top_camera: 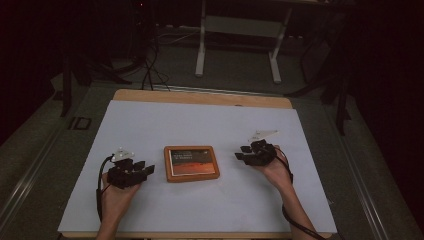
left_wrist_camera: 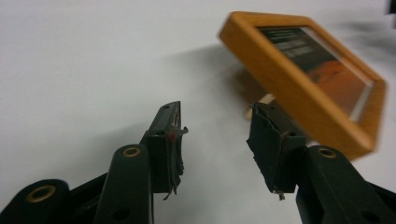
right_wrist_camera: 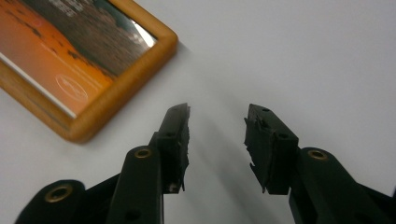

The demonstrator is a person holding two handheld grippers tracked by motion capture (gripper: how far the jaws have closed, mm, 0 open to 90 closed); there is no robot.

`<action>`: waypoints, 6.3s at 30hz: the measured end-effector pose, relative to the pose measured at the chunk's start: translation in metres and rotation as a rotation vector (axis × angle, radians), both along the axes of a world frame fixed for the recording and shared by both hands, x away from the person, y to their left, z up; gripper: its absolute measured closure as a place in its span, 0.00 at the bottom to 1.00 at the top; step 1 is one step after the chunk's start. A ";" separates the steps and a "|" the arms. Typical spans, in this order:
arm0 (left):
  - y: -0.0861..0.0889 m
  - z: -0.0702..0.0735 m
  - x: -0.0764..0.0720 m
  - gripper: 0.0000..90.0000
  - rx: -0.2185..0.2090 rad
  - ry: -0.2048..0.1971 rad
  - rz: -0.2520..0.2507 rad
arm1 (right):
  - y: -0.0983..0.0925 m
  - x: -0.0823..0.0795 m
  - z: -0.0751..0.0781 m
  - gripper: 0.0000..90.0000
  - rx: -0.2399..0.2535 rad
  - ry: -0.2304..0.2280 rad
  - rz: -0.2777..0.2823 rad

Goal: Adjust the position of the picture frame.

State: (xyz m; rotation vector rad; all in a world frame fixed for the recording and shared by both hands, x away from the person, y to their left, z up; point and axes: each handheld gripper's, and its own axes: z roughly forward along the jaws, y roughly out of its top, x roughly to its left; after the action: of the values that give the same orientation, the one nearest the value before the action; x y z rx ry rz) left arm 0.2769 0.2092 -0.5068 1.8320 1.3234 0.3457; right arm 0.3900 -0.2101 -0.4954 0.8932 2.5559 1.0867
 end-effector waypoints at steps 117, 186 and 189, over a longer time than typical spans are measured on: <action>-0.025 -0.018 0.028 0.49 -0.255 0.205 -0.131 | 0.121 0.032 0.005 0.40 0.023 0.044 0.293; -0.105 0.046 0.011 0.73 0.081 -0.181 -0.407 | 0.088 -0.008 0.068 0.77 0.029 0.052 0.692; -0.095 0.035 0.017 0.64 -0.036 -0.133 -0.411 | 0.088 -0.011 0.069 0.78 0.004 0.023 0.681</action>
State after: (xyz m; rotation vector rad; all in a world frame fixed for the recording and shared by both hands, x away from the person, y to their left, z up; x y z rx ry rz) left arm 0.2937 0.1145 -0.4722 1.9588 0.8315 0.2159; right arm 0.3791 -0.1220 -0.4260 0.0017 2.9529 1.2302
